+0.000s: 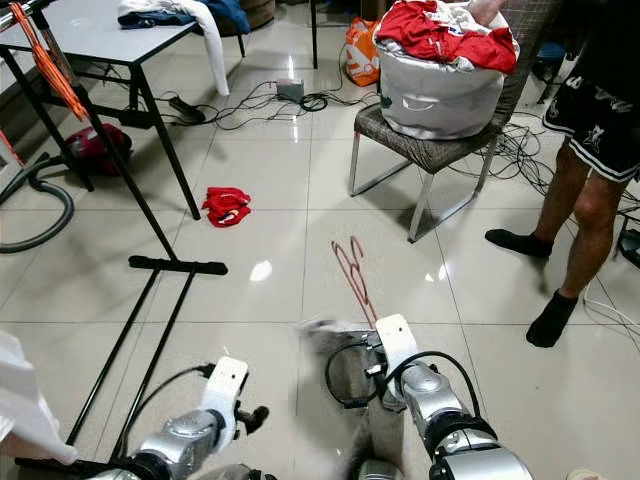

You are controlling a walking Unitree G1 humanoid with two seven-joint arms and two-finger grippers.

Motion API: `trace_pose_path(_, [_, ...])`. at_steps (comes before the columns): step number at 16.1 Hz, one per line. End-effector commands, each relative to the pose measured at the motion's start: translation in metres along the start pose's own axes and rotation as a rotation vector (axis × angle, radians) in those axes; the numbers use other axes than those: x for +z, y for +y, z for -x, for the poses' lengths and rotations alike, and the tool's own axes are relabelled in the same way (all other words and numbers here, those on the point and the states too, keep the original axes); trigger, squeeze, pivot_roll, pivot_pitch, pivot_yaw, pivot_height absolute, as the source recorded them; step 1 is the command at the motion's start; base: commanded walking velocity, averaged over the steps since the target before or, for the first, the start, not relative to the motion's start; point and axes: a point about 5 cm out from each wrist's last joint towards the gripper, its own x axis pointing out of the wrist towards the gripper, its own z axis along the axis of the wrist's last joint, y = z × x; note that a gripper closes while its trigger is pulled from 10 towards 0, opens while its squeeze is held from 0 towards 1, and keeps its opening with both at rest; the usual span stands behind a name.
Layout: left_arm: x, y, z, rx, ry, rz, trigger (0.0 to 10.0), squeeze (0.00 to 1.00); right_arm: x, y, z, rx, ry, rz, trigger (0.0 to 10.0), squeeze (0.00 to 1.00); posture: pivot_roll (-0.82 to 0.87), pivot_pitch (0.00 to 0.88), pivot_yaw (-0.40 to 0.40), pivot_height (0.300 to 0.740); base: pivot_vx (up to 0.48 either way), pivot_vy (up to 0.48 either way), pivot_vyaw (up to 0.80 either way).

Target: Hang hanger

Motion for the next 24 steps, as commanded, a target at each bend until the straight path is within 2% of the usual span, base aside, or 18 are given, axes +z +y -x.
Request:
trace_pose_path(1, [-0.007,0.007,0.002,0.049,0.005,0.143,10.0,0.0,0.011,0.003,-0.002,-0.009,-0.034,-0.047,10.0,0.0,-0.1,0.0,0.084,0.74,0.0,0.0,0.0])
trace_pose_path(2, [-0.014,0.002,0.001,0.084,0.02,0.256,10.0,0.0,0.01,0.008,-0.003,0.0,-0.03,-0.067,10.0,0.0,-0.1,0.0,0.083,0.74,0.0,0.0,0.0])
trace_pose_path(3, [-0.019,-0.002,0.001,0.103,0.036,0.296,10.0,0.0,0.009,0.01,-0.003,0.002,-0.031,-0.074,10.0,0.0,-0.1,0.0,0.083,0.74,0.0,0.0,0.0])
trace_pose_path(4, [-0.031,-0.008,0.002,0.15,0.084,0.338,10.0,0.0,0.005,0.013,-0.003,0.002,-0.025,-0.122,10.0,0.0,-0.09,0.0,0.078,0.74,0.0,0.0,0.0])
trace_pose_path(5, [-0.038,-0.01,0.003,0.173,0.114,0.337,10.0,0.0,-0.002,0.014,-0.003,-0.002,0.004,-0.158,10.0,0.0,-0.09,0.0,0.076,0.74,0.0,0.0,0.0])
trace_pose_path(7, [-0.05,-0.012,0.005,0.216,0.169,0.315,10.0,0.0,-0.035,0.018,0.002,-0.024,0.165,-0.348,10.0,0.0,-0.07,0.0,0.068,0.74,0.0,0.0,0.0])
trace_pose_path(8, [-0.051,-0.019,0.004,0.191,0.178,0.258,10.0,0.0,-0.044,0.02,0.004,-0.025,0.219,-0.393,10.0,0.0,-0.07,0.0,0.066,0.74,0.0,0.0,0.0])
trace_pose_path(11, [-0.047,-0.031,0.002,0.153,0.17,0.228,10.0,0.0,-0.045,0.021,0.004,-0.01,0.227,-0.377,10.0,0.0,-0.06,0.0,0.066,0.74,0.0,0.0,0.0])
trace_pose_path(12, [-0.047,-0.025,0.003,0.161,0.169,0.23,10.0,0.0,-0.044,0.02,0.004,-0.012,0.222,-0.357,10.0,0.0,-0.06,0.0,0.067,0.74,0.0,0.0,0.0])
trace_pose_path(13, [-0.048,-0.01,0.005,0.18,0.166,0.251,10.0,0.0,-0.043,0.02,0.004,-0.017,0.221,-0.374,10.0,0.0,-0.06,0.0,0.07,0.74,0.0,0.0,0.0])
trace_pose_path(14, [-0.048,-0.006,0.005,0.185,0.164,0.263,10.0,0.0,-0.042,0.019,0.003,-0.018,0.22,-0.378,10.0,0.0,-0.07,0.0,0.071,0.74,0.0,0.0,0.0])
trace_pose_path(18, [-0.045,-0.006,0.004,0.177,0.155,0.264,10.0,0.0,-0.041,0.02,0.003,-0.012,0.214,-0.363,10.0,0.0,-0.07,0.0,0.066,0.74,0.0,0.0,0.0])
trace_pose_path(19, [-0.044,-0.007,0.004,0.174,0.151,0.255,10.0,0.0,-0.045,0.021,0.004,-0.01,0.224,-0.336,10.0,0.0,-0.07,0.0,0.062,0.74,0.0,0.0,0.0])
trace_pose_path(24, [-0.043,-0.006,0.004,0.178,0.149,0.264,10.0,0.0,-0.054,0.021,0.006,-0.021,0.236,-0.328,10.0,0.0,-0.06,0.0,0.056,0.74,0.0,0.0,0.0])
